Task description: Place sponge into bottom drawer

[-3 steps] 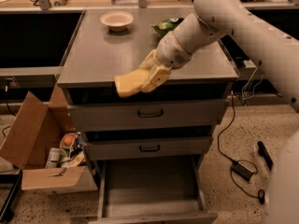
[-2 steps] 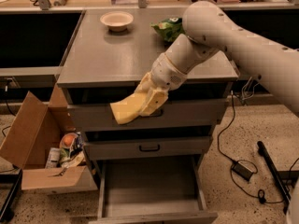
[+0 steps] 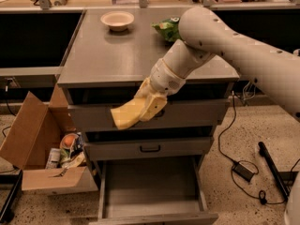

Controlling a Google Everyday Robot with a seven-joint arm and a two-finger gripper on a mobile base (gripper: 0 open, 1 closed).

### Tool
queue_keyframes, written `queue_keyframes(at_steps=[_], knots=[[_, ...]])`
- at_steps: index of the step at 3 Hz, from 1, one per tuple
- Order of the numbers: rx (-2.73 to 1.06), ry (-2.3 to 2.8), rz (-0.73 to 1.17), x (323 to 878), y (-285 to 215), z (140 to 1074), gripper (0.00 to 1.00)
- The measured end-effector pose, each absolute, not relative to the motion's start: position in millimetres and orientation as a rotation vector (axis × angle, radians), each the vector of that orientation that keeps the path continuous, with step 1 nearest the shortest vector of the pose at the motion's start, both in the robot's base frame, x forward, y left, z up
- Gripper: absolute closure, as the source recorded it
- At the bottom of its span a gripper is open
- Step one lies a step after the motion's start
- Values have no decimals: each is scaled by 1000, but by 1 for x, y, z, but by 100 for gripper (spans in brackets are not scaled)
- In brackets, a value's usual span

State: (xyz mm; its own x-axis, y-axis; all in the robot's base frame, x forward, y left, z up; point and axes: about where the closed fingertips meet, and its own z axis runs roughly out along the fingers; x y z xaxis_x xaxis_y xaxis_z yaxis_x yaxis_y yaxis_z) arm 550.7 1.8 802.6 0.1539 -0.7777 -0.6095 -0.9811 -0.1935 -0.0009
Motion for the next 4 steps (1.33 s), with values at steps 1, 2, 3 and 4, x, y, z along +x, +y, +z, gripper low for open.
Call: queue_keyframes(at_steps=[1, 2, 3, 4], knots=[[-2031, 1765, 663, 533, 0, 754, 100], [-1951, 1831, 610, 518, -3, 717, 100], [-1829, 1916, 644, 495, -10, 656, 100], [-1828, 1928, 640, 495, -12, 649, 100]])
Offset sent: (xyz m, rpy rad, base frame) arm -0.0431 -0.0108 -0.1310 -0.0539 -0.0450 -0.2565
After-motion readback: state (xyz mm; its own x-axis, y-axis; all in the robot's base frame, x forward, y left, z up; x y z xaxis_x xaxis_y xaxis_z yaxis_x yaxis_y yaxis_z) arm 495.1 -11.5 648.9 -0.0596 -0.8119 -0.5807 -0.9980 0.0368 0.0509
